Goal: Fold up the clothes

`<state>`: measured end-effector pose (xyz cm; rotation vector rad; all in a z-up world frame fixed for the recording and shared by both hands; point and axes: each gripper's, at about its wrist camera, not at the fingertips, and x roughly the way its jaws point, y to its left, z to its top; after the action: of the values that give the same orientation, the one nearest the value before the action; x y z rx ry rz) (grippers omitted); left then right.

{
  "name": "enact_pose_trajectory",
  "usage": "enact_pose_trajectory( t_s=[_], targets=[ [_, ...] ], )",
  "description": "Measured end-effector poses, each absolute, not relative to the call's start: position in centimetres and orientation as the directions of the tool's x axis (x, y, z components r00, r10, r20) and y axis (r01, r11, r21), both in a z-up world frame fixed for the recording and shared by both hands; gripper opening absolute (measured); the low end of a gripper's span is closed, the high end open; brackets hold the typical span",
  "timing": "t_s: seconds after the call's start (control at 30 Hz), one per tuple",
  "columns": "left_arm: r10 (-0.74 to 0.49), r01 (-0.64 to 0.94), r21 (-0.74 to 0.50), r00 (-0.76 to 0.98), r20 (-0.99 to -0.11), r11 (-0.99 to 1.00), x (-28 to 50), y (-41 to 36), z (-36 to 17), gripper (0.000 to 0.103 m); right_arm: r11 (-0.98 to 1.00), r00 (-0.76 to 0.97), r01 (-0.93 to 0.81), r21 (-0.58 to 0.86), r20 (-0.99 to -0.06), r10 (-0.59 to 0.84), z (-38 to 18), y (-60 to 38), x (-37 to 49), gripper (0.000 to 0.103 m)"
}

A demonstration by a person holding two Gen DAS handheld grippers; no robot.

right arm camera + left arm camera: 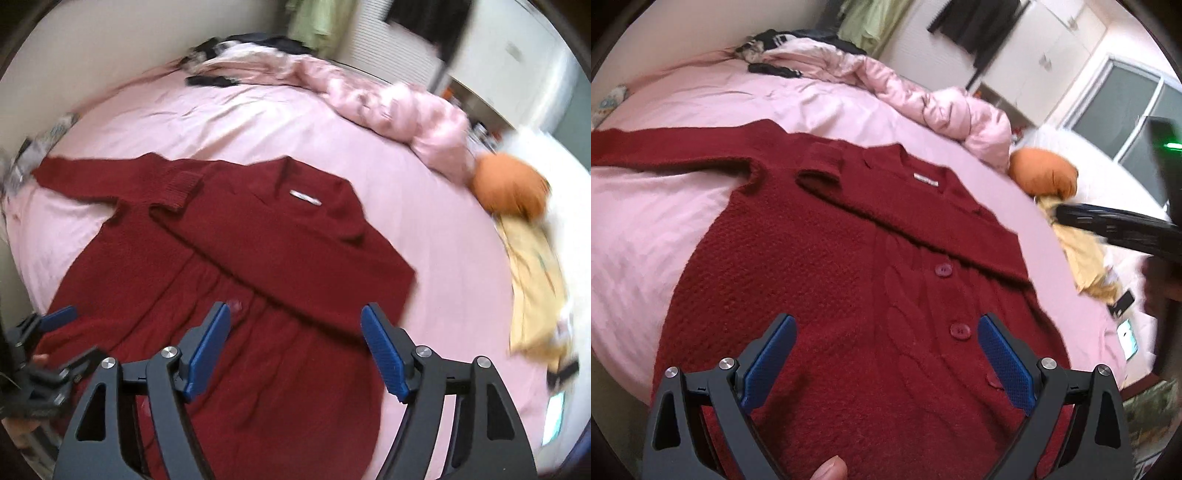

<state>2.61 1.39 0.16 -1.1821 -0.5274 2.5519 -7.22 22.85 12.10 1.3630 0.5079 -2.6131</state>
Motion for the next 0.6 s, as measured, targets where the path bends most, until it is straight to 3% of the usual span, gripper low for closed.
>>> enact_pose_trajectory(
  t_s=[0.2, 0.43, 0.5, 0.6],
  targets=[
    [0.418, -0.062, -0.545, -0.716, -0.56, -0.836, 3.6, -0.7, 0.3, 0.102, -0.842, -0.526, 0.479, -0.248, -0.849, -0.049, 5.9, 17.0, -12.6, 0.073],
    [0.445, -0.057, -0.6, -0.728, -0.522, -0.798, 3.2, -1.8, -0.1, 0.102, -0.717, -0.482, 0.654, -0.24, -0.863, -0.15, -0.7, 8.7, -16.3, 0.073],
    [0.451, -0.059, -0.611, -0.731, -0.512, -0.79, 3.1, -2.0, -0.2, 0.102, -0.752, -0.448, 0.637, -0.171, -0.876, -0.18, -1.7, 7.7, -18.1, 0.073],
    [0.46, -0.062, -0.622, -0.73, -0.505, -0.781, 2.9, -2.2, -0.4, 0.102, -0.83, -0.3, 0.539, 0.146, -0.887, -0.351, -3.3, 7.9, -22.0, 0.073]
  ],
)
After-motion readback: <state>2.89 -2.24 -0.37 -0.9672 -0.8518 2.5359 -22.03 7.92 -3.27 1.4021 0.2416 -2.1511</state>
